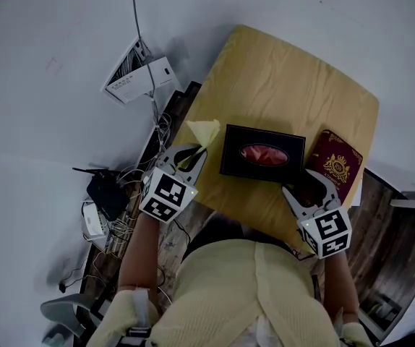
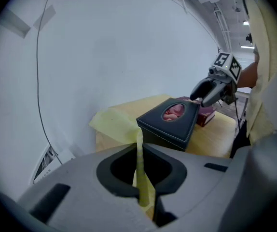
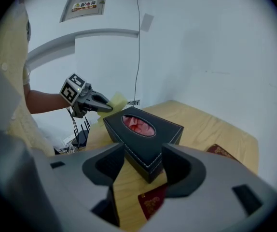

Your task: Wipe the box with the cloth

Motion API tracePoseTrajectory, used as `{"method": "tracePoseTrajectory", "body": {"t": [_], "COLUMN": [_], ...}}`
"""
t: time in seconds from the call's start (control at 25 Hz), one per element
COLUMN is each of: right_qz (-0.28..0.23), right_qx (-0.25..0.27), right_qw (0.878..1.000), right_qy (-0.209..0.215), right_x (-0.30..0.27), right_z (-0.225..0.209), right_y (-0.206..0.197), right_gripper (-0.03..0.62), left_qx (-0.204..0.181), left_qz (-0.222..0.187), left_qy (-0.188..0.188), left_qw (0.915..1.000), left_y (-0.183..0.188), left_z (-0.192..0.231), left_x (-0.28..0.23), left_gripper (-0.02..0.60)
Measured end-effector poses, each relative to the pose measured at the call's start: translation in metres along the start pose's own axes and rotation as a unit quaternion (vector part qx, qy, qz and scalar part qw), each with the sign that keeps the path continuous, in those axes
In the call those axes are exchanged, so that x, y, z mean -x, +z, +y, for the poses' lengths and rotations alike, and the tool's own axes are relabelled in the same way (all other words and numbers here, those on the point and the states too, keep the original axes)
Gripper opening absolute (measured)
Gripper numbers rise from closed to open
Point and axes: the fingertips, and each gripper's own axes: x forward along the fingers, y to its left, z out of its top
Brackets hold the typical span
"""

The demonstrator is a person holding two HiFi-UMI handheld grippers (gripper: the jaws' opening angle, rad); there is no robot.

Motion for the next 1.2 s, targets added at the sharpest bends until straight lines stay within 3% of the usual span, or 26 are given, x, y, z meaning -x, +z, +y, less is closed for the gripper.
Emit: {"method": "tracePoseTrajectory", "body": {"t": [0.2, 0.6, 0.72, 0.96, 1.2], "right_qz": [0.015, 0.058, 0.062, 0.06, 0.069], "right_qx": [-0.018, -0.057, -0.057, -0.057, -0.037], "right_qw": [1.0, 0.996, 0.995, 0.994, 0.996], "right_qy": [-0.016, -0.048, -0.054, -0.069, -0.049], "right_x": [0.001, 0.001, -0.003, -0.006, -0.01], "right_z": [0.005, 0.008, 0.008, -0.001, -0.01], "right_y": [-0.01, -0.036, -0.035, -0.03, -0.023], "right_gripper": [0.227, 0.227, 0.227, 0.225, 0.225], "left_qx": [-0.01, -0.087, -0.117, -0.138, -0.148], "left_qz": [-0.019, -0.011, -0.007, -0.008, -0.001], "left_qy": [-0.002, -0.027, -0.034, -0.053, -0.075], "left_qw": [0.9998, 0.9958, 0.9926, 0.989, 0.9862], "left_y": [0.026, 0.057, 0.06, 0.061, 0.055], "left_z": [0.02, 0.035, 0.032, 0.029, 0.026], "left_x": [-0.026, -0.079, -0.087, -0.089, -0.083], "left_gripper": [0.029, 0.029, 0.029, 0.029, 0.029]}}
